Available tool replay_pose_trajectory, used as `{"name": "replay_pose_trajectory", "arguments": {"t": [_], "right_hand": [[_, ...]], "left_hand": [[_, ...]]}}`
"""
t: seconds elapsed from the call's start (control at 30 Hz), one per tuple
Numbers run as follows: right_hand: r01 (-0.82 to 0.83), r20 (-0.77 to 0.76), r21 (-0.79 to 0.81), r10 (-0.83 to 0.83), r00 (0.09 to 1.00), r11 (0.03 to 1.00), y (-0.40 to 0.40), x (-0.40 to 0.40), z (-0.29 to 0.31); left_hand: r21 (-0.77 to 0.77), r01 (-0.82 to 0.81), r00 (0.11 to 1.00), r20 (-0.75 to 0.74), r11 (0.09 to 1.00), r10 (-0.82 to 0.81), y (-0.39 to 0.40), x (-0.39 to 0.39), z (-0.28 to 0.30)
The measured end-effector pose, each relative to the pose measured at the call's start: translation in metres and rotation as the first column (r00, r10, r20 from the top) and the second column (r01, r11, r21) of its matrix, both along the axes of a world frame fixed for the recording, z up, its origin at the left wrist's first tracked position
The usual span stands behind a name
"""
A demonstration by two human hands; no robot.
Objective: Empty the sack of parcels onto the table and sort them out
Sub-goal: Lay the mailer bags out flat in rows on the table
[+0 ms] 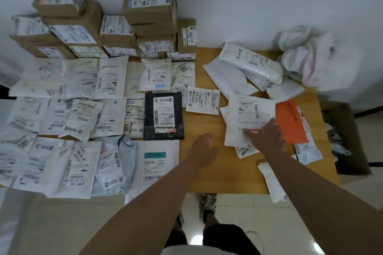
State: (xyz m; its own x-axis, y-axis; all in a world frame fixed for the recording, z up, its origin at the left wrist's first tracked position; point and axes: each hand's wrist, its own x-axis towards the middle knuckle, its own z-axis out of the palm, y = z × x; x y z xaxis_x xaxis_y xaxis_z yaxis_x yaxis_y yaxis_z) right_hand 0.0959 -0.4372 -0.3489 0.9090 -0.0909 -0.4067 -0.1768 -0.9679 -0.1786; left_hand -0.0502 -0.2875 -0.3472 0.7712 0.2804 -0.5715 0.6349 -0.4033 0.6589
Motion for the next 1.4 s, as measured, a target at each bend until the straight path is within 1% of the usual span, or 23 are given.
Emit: {"name": "replay_pose_trajectory", "arguments": {"t": [0.07, 0.13, 0.17, 0.2, 0.27, 0.3, 0.33, 0.37, 0.4, 0.43, 0.5, 0.57, 0.63, 0.73, 0.8, 0.87, 0.97, 1.13, 1.2, 1.27, 1.33, 1.37, 1.4], "right_hand": [[0.016, -0.037, 0.04, -0.015, 0.999, 0.999, -0.006, 0.002, -0.003], [0.049, -0.074, 0.1, -0.041, 0.996, 0.994, -0.009, 0.005, -0.004], [0.06, -0.076, 0.123, -0.051, 0.996, 0.991, -0.011, 0.008, -0.004], [0.059, -0.051, 0.141, -0.052, 0.997, 0.988, -0.012, 0.011, -0.004], [0.026, 0.059, 0.203, -0.039, 0.997, 0.979, -0.013, 0.013, -0.005], [0.004, 0.113, 0.279, -0.037, 0.993, 0.96, -0.013, 0.011, -0.004], [-0.019, 0.15, 0.393, -0.044, 0.988, 0.919, -0.012, 0.008, -0.002], [-0.023, 0.161, 0.501, -0.067, 0.985, 0.865, -0.011, 0.003, 0.0], [-0.013, 0.138, 0.58, -0.083, 0.987, 0.815, -0.008, -0.003, 0.004], [0.008, 0.091, 0.619, -0.081, 0.992, 0.786, -0.006, -0.01, 0.007], [0.027, 0.007, 0.626, -0.04, 0.999, 0.779, 0.0, -0.023, 0.009], [-0.01, -0.016, 0.638, 0.026, 1.0, 0.77, 0.009, -0.039, 0.004], [-0.093, -0.002, 0.668, 0.127, 0.992, 0.738, 0.017, -0.058, -0.003], [-0.194, -0.034, 0.661, 0.287, 0.957, 0.725, 0.018, -0.086, -0.016], [-0.251, -0.052, 0.67, 0.382, 0.923, 0.698, 0.015, -0.104, -0.025], [-0.284, -0.073, 0.681, 0.449, 0.891, 0.675, 0.008, -0.117, -0.033], [-0.297, -0.124, 0.665, 0.493, 0.861, 0.685, 0.005, -0.131, -0.041], [-0.357, -0.197, 0.546, 0.531, 0.824, 0.758, 0.007, -0.141, -0.047], [-0.369, -0.21, 0.49, 0.518, 0.829, 0.789, 0.01, -0.142, -0.047], [-0.434, -0.139, 0.361, 0.508, 0.85, 0.825, 0.011, -0.141, -0.045], [-0.546, 0.015, 0.199, 0.554, 0.832, 0.814, 0.012, -0.135, -0.042], [-0.566, 0.103, 0.147, 0.557, 0.824, 0.811, 0.013, -0.129, -0.041], [-0.55, 0.18, 0.122, 0.526, 0.831, 0.826, 0.013, -0.121, -0.039]], "left_hand": [[-0.14, -0.072, 0.997, -0.027, 0.988, 0.069, -0.013, 0.027, 0.008], [-0.278, -0.209, 0.978, -0.081, 0.938, 0.193, -0.022, 0.05, 0.008], [-0.322, -0.277, 0.961, -0.099, 0.905, 0.259, -0.027, 0.06, 0.008], [-0.344, -0.335, 0.942, -0.104, 0.877, 0.319, -0.031, 0.068, 0.006], [-0.365, -0.42, 0.905, -0.107, 0.831, 0.411, -0.036, 0.077, 0.004], [-0.364, -0.446, 0.891, -0.097, 0.818, 0.443, -0.038, 0.078, 0.005], [-0.352, -0.469, 0.877, -0.077, 0.81, 0.475, -0.038, 0.078, 0.006], [-0.335, -0.488, 0.865, -0.065, 0.806, 0.497, -0.037, 0.074, 0.007], [-0.321, -0.508, 0.852, -0.052, 0.799, 0.521, -0.034, 0.07, 0.006], [-0.302, -0.529, 0.84, -0.048, 0.793, 0.541, -0.03, 0.063, 0.007], [-0.242, -0.561, 0.822, -0.047, 0.792, 0.567, -0.021, 0.042, 0.009], [-0.159, -0.559, 0.828, -0.054, 0.814, 0.558, -0.01, 0.015, 0.009], [-0.067, -0.545, 0.838, -0.081, 0.836, 0.54, -0.001, -0.013, 0.006], [0.039, -0.541, 0.833, -0.116, 0.84, 0.541, 0.007, -0.046, -0.001], [0.124, -0.55, 0.816, -0.13, 0.826, 0.563, 0.007, -0.065, -0.001], [0.2, -0.535, 0.813, -0.139, 0.821, 0.565, 0.006, -0.077, -0.005], [0.287, -0.481, 0.824, -0.176, 0.829, 0.539, 0.004, -0.093, -0.01], [0.335, -0.438, 0.817, -0.238, 0.834, 0.525, 0.004, -0.105, -0.017], [0.368, -0.418, 0.816, -0.25, 0.831, 0.521, 0.005, -0.107, -0.019], [0.418, -0.401, 0.822, -0.228, 0.815, 0.521, 0.007, -0.105, -0.019], [0.468, -0.391, 0.835, -0.183, 0.793, 0.519, 0.008, -0.1, -0.017], [0.483, -0.386, 0.849, -0.149, 0.786, 0.508, 0.009, -0.095, -0.015], [0.489, -0.382, 0.864, -0.113, 0.784, 0.491, 0.01, -0.091, -0.014]]}}
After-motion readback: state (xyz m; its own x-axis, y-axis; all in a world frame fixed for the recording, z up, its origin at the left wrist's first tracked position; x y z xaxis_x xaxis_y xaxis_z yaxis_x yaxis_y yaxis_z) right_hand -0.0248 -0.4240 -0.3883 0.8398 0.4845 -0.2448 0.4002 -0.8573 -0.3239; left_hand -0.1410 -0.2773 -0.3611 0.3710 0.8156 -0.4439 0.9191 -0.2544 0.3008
